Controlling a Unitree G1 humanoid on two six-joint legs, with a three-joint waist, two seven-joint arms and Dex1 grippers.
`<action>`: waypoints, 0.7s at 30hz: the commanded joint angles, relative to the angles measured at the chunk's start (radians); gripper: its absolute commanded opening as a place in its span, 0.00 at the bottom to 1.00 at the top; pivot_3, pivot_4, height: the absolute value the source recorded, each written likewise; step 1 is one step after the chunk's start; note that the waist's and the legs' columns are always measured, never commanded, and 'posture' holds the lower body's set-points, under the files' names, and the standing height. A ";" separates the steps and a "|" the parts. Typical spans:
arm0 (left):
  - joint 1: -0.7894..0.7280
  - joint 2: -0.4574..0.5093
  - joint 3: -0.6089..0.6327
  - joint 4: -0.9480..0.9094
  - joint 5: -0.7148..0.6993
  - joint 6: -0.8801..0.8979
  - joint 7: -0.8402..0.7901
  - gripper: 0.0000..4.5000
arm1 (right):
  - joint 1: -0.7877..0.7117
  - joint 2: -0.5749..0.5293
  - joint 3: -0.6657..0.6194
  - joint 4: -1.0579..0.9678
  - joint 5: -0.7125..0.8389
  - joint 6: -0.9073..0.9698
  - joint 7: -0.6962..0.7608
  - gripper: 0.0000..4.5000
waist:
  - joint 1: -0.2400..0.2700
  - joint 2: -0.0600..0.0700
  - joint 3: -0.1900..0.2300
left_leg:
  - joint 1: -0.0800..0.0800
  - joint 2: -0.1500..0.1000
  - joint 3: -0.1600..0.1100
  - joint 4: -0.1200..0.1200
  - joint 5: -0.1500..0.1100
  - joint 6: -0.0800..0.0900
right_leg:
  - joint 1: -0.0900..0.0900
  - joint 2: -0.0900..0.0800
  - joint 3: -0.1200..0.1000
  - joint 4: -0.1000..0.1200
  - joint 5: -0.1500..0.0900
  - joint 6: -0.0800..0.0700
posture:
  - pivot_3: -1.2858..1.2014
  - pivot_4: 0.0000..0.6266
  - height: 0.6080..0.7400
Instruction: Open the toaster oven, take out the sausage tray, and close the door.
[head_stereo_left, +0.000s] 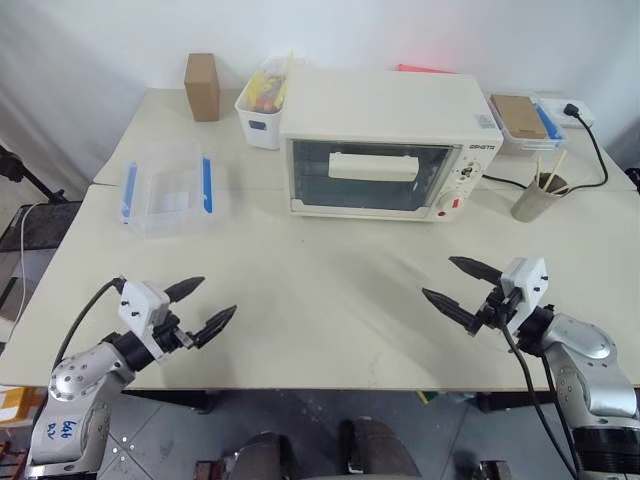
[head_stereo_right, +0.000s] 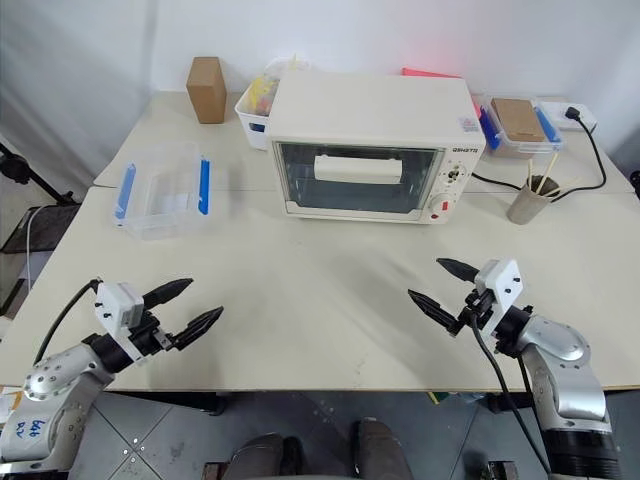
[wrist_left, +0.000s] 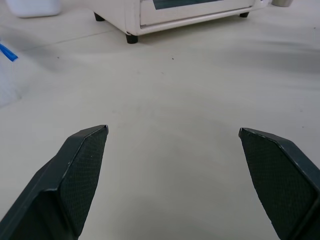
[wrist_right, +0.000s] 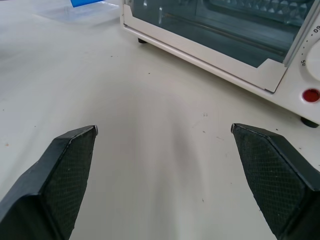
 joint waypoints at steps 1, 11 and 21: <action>-0.055 -0.004 -0.016 0.004 -0.018 0.004 -0.013 0.99 | 0.017 0.002 -0.016 -0.082 0.029 0.018 -0.016 1.00 | 0.001 0.000 0.000 | 0.000 0.000 0.000 0.000 0.000 0.000 | 0.000 0.000 0.000 0.000 0.000 0.000 | 0.52 0.24 1.00; -0.449 -0.025 -0.025 0.199 -0.220 0.121 -0.162 0.99 | -0.215 0.026 -0.022 -0.178 0.233 0.323 -0.175 1.00 | -0.004 0.001 0.001 | 0.000 0.000 0.000 0.002 0.003 -0.004 | -0.001 0.001 -0.001 0.003 0.000 0.000 | 0.52 0.24 1.00; -0.513 -0.040 -0.056 0.192 -0.234 0.177 -0.190 0.99 | -0.448 0.097 0.044 0.052 0.124 0.242 -0.142 1.00 | -0.001 0.001 0.001 | -0.003 0.000 0.001 0.005 0.003 -0.003 | -0.002 0.001 0.000 0.003 0.000 0.001 | 0.52 0.24 1.00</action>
